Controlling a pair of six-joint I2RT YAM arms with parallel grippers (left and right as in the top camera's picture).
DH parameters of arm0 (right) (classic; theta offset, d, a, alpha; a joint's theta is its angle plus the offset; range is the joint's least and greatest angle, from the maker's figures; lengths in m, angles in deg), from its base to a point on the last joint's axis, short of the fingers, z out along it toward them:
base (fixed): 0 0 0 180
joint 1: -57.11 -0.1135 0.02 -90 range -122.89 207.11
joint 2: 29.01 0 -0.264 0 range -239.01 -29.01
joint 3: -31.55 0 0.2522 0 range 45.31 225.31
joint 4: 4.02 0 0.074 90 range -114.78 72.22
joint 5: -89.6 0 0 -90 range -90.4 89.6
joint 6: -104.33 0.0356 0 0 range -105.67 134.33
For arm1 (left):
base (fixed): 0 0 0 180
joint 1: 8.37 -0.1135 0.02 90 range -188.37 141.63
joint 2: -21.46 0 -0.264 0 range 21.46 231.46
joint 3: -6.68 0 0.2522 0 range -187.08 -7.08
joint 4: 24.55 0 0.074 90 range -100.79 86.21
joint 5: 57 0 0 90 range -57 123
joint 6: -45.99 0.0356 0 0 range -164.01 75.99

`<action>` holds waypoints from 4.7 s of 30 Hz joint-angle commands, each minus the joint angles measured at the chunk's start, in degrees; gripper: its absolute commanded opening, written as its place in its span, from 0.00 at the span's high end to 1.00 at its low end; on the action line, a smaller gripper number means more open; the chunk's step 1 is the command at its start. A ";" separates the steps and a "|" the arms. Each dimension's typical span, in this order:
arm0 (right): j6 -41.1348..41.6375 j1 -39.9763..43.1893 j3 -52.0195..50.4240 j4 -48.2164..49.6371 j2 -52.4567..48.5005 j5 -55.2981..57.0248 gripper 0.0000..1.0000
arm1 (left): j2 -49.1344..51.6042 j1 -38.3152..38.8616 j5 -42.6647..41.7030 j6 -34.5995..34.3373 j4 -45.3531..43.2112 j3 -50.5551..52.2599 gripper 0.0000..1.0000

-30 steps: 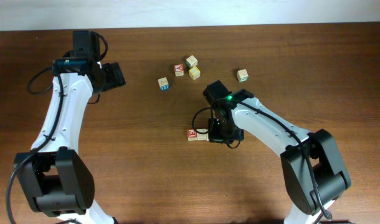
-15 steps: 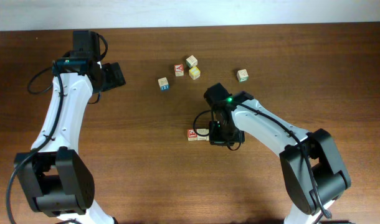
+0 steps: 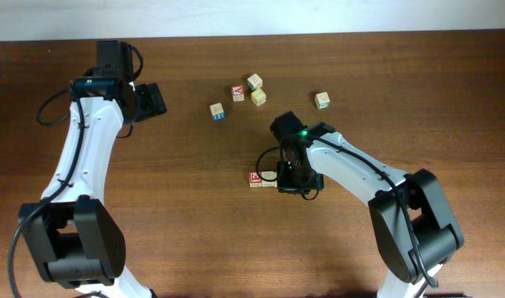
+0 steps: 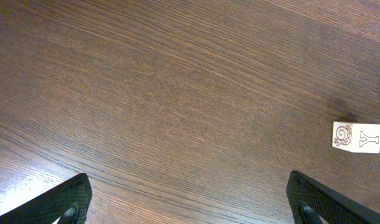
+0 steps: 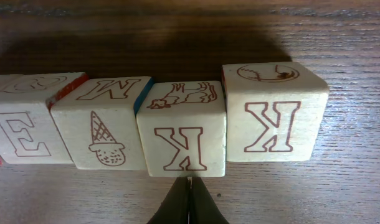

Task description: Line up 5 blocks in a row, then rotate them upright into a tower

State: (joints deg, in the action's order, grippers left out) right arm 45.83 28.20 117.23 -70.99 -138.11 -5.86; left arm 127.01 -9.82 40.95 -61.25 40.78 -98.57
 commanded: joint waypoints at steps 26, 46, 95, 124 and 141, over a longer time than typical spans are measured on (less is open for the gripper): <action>-2.58 1.99 3.91 -3.39 2.60 -2.34 0.96 | 0.61 0.07 -0.20 -0.74 0.09 -0.50 0.01; -4.72 8.15 4.04 10.91 0.96 4.72 0.96 | 0.61 0.07 -0.22 -0.74 0.11 -0.50 0.01; -5.18 6.73 1.66 6.38 -1.01 1.99 0.96 | 0.61 0.07 -1.29 -0.74 0.31 -0.50 0.01; -10.82 15.26 16.00 -1.03 5.49 -0.87 0.96 | 0.61 1.11 -4.46 -0.76 0.22 -0.50 0.08; -16.35 36.54 27.08 -21.88 20.28 -9.40 0.41 | 0.61 5.31 -29.59 -0.76 0.46 -0.50 0.37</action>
State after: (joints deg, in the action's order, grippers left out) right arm 30.31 62.45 143.70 -90.81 -118.70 -14.71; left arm 127.01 -5.43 16.21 -61.79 40.87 -98.57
